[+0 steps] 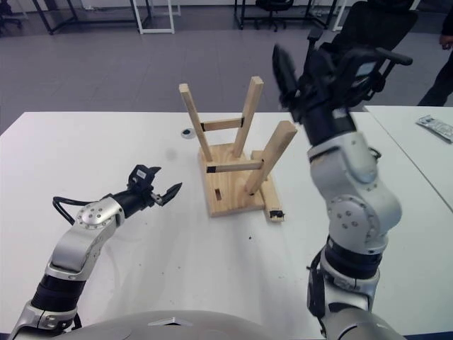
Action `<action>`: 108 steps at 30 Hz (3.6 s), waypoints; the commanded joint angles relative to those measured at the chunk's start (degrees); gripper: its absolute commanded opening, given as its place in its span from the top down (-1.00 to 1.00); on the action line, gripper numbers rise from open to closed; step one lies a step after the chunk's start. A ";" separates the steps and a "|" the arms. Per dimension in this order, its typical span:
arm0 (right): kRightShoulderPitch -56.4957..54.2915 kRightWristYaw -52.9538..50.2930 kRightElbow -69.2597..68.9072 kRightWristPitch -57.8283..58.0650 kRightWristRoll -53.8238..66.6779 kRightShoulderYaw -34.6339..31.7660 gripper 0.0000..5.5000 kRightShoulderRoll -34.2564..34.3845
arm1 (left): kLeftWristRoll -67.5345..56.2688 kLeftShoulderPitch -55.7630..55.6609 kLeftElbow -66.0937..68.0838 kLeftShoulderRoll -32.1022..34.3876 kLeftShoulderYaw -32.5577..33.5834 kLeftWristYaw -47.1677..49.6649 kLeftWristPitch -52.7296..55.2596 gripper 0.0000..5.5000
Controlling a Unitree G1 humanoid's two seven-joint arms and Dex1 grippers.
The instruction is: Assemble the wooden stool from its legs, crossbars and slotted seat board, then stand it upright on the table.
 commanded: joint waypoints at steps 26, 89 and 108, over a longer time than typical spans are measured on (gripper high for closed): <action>22.90 12.94 34.56 7.78 -35.07 19.65 -0.52 0.54 | -1.70 -1.66 5.81 -3.69 7.54 4.25 -6.69 -0.52; -9.32 40.66 11.29 -15.61 -39.43 22.73 -0.12 -8.59 | -49.82 -42.87 8.27 -9.58 22.86 12.30 4.26 0.63; 20.03 22.41 50.36 -28.04 -59.83 24.52 -0.37 -2.93 | -51.07 -6.69 -11.34 -19.62 20.75 40.85 8.91 0.63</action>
